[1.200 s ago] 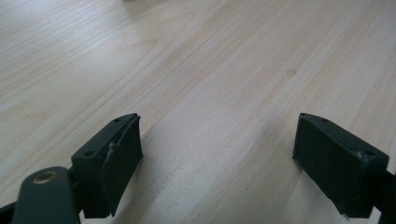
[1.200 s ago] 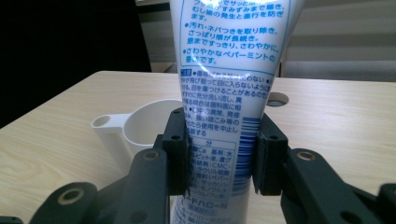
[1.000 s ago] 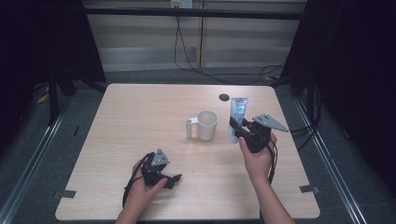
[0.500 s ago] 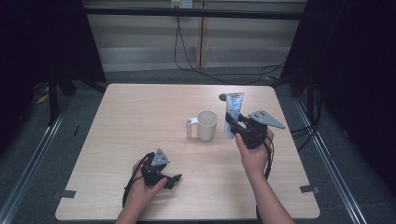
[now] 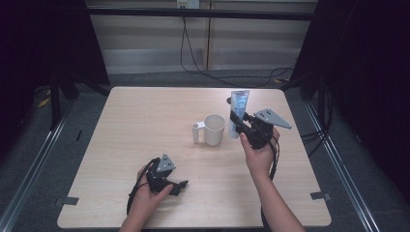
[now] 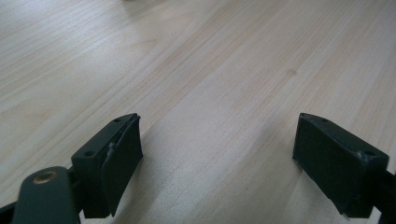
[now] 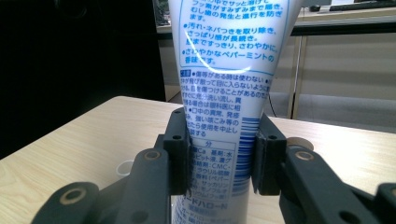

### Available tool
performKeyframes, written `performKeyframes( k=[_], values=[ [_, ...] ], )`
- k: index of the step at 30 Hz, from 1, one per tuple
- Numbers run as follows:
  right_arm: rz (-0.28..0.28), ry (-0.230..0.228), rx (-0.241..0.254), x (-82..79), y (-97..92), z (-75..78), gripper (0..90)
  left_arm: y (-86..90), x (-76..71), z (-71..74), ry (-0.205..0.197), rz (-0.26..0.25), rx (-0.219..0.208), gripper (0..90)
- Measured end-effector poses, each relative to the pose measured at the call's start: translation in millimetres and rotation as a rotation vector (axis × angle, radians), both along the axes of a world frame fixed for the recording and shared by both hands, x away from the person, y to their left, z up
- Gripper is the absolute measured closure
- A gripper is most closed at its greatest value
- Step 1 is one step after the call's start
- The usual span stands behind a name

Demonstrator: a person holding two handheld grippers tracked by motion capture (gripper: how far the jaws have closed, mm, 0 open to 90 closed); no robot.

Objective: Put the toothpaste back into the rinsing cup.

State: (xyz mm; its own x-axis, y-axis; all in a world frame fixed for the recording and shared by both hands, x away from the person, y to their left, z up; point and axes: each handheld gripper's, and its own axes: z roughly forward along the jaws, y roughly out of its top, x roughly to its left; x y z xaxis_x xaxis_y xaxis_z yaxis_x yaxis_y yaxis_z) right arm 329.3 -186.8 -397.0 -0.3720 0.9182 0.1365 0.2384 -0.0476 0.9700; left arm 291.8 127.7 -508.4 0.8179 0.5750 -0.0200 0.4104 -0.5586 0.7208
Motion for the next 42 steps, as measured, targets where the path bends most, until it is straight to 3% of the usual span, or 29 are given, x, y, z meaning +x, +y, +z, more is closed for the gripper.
performKeyframes(
  k=[11,15,23,42],
  values=[
    [0.011,-0.03,-0.022,10.4,12.4,1.0,64.6,-0.1,0.0,-0.2,-0.002,0.001,-0.002,15.2],
    [0.011,-0.055,-0.053,14.9,18.8,1.4,64.4,-0.1,0.0,-0.2,-0.001,0.001,-0.003,15.2],
    [0.027,-0.067,-0.055,22.1,25.0,8.6,64.3,-0.1,0.0,-0.2,-0.001,0.001,-0.003,15.2],
    [0.053,-0.057,-0.089,41.3,45.5,0.5,64.2,-0.2,0.0,-0.5,-0.003,0.0,-0.007,15.2]
  ],
)
